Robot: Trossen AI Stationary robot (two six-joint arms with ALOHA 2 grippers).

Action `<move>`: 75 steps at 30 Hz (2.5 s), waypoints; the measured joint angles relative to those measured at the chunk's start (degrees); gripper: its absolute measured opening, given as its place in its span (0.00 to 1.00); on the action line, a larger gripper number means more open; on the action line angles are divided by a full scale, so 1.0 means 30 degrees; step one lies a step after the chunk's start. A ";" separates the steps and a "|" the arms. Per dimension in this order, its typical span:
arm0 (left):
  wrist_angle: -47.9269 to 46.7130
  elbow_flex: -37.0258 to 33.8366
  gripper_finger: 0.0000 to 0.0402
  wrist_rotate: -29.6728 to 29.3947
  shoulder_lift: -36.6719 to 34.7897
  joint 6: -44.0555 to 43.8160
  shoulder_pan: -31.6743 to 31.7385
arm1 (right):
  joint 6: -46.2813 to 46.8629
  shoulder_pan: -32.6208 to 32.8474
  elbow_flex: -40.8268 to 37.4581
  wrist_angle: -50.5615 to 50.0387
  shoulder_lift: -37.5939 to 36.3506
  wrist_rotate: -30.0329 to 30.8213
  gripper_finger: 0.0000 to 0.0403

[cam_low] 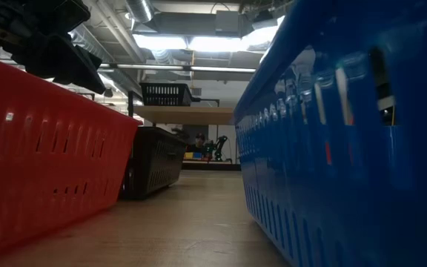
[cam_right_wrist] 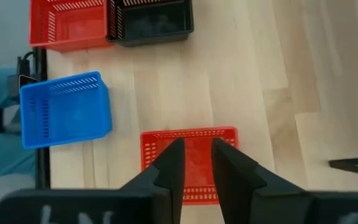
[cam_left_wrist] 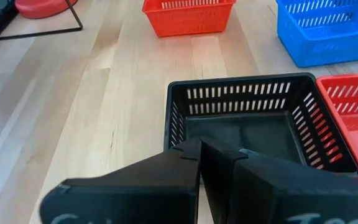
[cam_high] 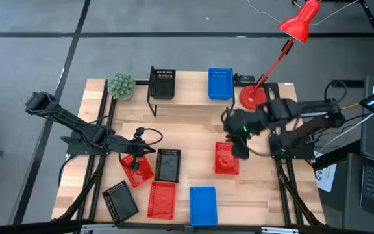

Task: Stack baskets on shelf by color
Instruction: Put the top right red bin on the shelf

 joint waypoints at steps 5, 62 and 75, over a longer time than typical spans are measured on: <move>0.0007 0.0000 0.00 0.0200 0.0000 -0.0038 -0.0011 | 0.3553 0.3539 -0.0258 0.0026 0.0458 0.3662 0.19; 0.0011 0.0000 0.00 0.0233 0.0000 -0.0500 -0.0015 | 0.7744 0.5457 -1.3764 1.3042 0.1479 0.0158 0.33; 0.0011 0.0000 0.00 0.0233 0.0000 -0.0507 -0.0015 | 0.7679 0.5530 -1.4775 1.4044 0.1890 -0.0029 0.41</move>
